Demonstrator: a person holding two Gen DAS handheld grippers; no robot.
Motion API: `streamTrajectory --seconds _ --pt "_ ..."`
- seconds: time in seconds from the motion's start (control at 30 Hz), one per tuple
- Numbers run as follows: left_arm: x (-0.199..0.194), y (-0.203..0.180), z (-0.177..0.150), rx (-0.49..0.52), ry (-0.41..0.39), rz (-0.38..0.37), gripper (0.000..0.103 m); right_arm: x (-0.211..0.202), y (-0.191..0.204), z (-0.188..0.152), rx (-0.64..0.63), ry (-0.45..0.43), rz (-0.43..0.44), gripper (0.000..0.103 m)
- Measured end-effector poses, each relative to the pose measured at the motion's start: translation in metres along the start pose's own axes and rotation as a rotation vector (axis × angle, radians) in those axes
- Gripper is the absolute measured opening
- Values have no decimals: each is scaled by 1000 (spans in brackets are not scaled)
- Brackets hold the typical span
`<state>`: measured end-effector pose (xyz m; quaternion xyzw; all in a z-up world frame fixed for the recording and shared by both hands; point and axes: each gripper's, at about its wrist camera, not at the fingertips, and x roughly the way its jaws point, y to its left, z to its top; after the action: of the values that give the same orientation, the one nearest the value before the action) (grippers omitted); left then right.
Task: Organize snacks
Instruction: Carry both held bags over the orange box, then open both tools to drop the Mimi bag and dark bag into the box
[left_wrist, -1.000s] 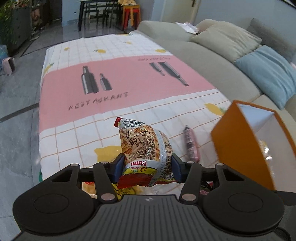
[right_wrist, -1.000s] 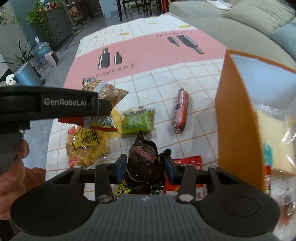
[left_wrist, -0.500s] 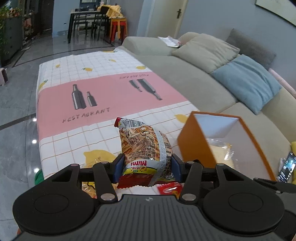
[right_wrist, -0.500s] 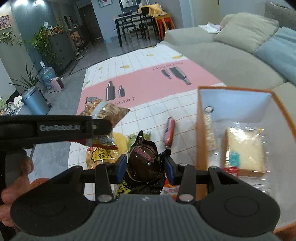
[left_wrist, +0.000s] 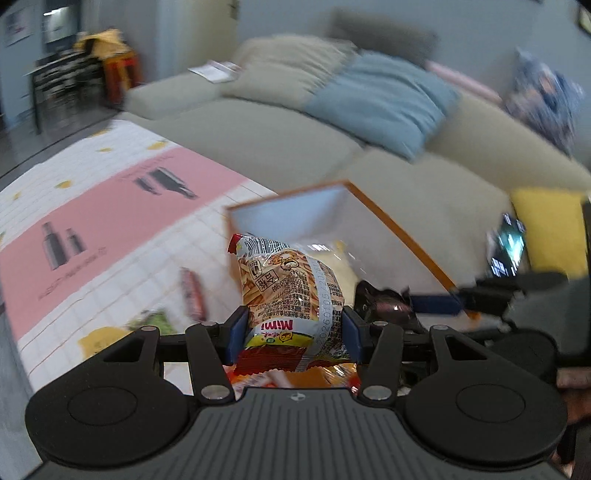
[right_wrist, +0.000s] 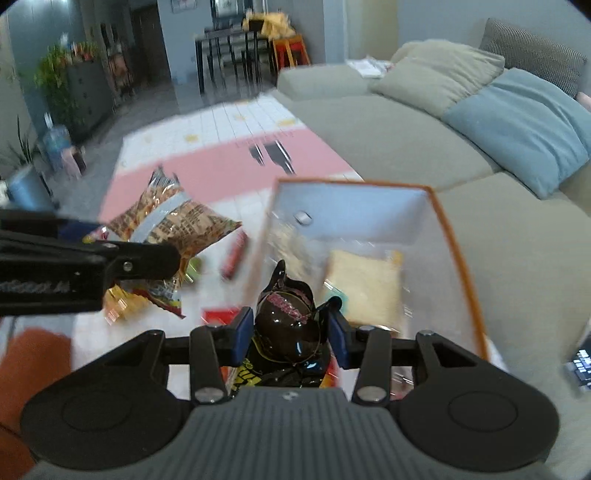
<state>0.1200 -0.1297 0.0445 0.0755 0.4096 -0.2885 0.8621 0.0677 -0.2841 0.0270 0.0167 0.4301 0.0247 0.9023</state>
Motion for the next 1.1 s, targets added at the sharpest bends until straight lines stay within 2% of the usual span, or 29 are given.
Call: streamTrajectory --seconds 0.2,0.47,0.8,1.1 --pt "33 -36 9 92 107 -32 59 21 -36 0 -36 110 -39 43" --pt "74 -45 9 133 239 5 59 56 -54 -2 -95 177 -83 43" --pt "104 -49 1 194 347 32 59 87 -54 -8 -209 241 -104 43" --pt "118 -50 1 218 386 18 62 101 -55 -17 -232 295 -106 45"
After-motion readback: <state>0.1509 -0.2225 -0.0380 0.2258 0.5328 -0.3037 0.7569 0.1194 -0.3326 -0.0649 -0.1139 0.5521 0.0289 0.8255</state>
